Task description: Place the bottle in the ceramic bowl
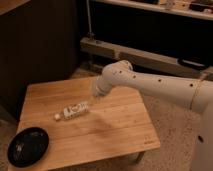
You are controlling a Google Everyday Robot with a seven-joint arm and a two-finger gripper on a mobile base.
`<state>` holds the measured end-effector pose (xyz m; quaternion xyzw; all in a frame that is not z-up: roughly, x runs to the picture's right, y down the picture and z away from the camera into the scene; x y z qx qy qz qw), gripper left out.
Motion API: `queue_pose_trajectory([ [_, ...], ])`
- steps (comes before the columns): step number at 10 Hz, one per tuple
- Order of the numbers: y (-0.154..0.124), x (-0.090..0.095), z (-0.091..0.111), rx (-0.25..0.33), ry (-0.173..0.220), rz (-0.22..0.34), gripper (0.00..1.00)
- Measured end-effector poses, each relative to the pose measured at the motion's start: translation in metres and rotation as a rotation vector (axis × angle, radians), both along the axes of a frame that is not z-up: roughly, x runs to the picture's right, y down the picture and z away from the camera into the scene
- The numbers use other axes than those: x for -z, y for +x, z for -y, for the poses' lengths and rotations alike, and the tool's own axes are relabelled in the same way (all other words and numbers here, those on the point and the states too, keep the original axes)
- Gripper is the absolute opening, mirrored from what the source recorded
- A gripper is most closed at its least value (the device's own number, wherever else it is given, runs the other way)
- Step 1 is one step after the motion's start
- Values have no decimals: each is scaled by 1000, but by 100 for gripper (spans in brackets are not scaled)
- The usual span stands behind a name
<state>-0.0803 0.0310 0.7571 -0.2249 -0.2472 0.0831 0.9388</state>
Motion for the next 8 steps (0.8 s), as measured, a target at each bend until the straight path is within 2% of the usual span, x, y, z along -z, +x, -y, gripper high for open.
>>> queue_pose_trajectory([
  [3,-11,-12,12,122,26,114,65],
  [6,-13,-17,20,198,67,301,65],
  [8,-18,-17,16,251,67,331,65],
])
